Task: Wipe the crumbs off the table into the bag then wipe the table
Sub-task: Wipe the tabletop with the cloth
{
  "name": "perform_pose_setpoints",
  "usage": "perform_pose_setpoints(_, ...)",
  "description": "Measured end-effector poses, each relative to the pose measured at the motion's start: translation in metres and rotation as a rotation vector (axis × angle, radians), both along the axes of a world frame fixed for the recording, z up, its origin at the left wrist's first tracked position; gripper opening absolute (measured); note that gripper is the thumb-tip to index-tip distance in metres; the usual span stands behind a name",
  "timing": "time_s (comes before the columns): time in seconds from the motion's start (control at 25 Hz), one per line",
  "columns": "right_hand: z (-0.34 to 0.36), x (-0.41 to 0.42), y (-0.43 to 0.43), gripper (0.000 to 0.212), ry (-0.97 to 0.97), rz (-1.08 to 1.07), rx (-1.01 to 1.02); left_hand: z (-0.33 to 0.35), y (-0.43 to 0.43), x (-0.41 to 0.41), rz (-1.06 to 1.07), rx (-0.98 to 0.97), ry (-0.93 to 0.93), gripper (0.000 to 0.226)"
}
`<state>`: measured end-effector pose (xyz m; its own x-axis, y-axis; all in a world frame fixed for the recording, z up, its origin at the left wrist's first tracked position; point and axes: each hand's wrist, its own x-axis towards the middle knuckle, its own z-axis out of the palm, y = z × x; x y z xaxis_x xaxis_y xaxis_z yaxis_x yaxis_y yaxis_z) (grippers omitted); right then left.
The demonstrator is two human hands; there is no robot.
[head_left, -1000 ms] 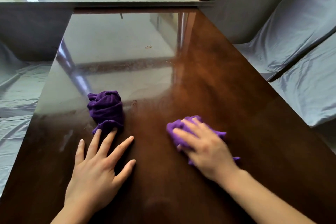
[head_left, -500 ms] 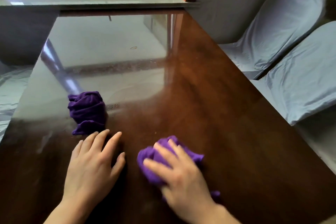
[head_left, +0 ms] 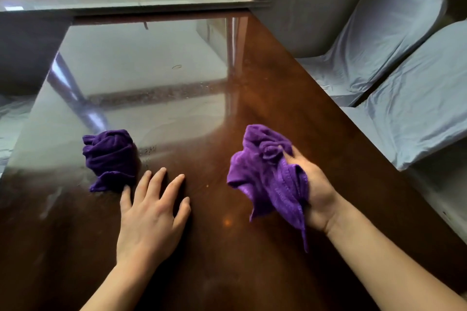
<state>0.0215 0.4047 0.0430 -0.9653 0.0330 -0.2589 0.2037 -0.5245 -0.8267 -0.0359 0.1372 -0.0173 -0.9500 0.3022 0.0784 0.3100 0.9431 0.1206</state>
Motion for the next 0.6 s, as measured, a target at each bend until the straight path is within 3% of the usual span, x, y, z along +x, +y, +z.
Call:
perform_pose_setpoints(0.04,-0.004,0.000,-0.004,0.036,-0.056,0.038,0.097,0.000,0.000,0.001,0.001,0.003,0.003,0.058)
perform_pose_setpoints(0.16,-0.014,-0.001,0.008,0.026,-0.136,-0.112,0.888,0.000,0.001,0.000,-0.002,0.004,0.003,0.058)
perform_pose_setpoints(0.24,-0.012,0.001,0.022,0.037,-0.093,-0.342,1.169,-0.001,0.002,0.000,-0.002,0.006,0.005,0.058)
perform_pose_setpoints(0.28,-0.012,0.005,0.024,0.044,-0.011,-0.358,1.285,-0.001,0.002,0.001,-0.004,0.001,0.002,0.058)
perform_pose_setpoints(0.4,-0.029,0.013,-0.005,0.071,0.090,0.085,1.784,-0.001,0.002,0.003,-0.010,-0.012,-0.002,0.059)
perform_pose_setpoints(0.48,-0.050,0.022,-0.027,0.076,0.121,0.230,1.981,-0.001,0.001,0.004,-0.004,-0.011,-0.002,0.059)
perform_pose_setpoints(0.6,-0.059,0.001,0.001,0.060,0.238,0.188,2.014,-0.002,0.001,0.002,-0.007,-0.020,-0.005,0.059)
